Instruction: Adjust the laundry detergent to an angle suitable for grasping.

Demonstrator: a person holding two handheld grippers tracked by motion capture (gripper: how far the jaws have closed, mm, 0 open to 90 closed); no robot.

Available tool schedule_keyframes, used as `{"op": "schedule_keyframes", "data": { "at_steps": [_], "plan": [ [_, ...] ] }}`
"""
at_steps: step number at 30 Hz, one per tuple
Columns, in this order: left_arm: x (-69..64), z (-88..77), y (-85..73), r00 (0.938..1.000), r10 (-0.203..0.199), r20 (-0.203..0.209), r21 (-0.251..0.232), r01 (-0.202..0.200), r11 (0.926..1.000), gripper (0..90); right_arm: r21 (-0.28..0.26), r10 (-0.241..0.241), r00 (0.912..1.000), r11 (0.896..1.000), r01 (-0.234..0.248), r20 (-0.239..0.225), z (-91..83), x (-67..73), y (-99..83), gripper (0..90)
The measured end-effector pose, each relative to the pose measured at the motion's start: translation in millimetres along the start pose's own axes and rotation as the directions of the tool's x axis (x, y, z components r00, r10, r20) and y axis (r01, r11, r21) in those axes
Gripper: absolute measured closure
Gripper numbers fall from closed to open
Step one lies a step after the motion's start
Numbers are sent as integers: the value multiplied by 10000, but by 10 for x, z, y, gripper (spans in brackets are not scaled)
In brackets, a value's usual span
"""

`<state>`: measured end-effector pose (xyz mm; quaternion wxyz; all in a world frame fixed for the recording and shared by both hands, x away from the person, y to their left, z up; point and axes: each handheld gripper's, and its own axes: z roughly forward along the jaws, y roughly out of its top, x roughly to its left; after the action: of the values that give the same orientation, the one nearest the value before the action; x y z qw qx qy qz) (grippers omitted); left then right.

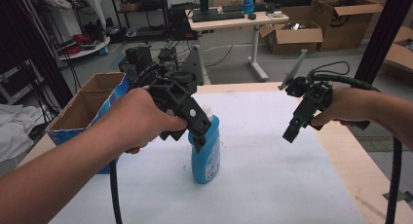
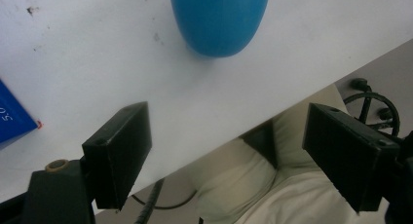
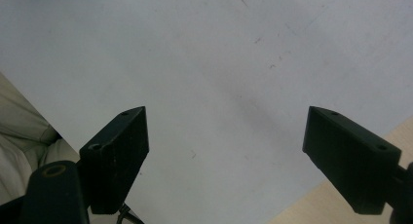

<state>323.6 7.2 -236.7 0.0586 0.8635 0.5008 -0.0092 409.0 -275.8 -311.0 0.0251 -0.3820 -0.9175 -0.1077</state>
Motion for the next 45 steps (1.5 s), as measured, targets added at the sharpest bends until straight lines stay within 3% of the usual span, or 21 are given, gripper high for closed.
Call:
{"op": "schedule_keyframes", "data": {
  "at_steps": [16,25,30,45],
  "plan": [
    [-4,-218,45,9999,-117,62,-332,119,9994,185,18,-10,10000,10000,10,11,-25,-1,24,168],
    [-34,-388,167,9999,-171,6,-559,171,9983,184,-13,21,10000,10000,-21,23,-52,-18,22,169],
    [-53,-411,231,9996,-268,32,-694,269,9972,183,-11,-27,10000,10000,27,26,-56,-18,37,169],
    [-37,-376,486,9983,-568,-104,-494,562,9972,184,-48,18,10000,10000,-18,-11,-74,-52,26,169]
  ]
}}
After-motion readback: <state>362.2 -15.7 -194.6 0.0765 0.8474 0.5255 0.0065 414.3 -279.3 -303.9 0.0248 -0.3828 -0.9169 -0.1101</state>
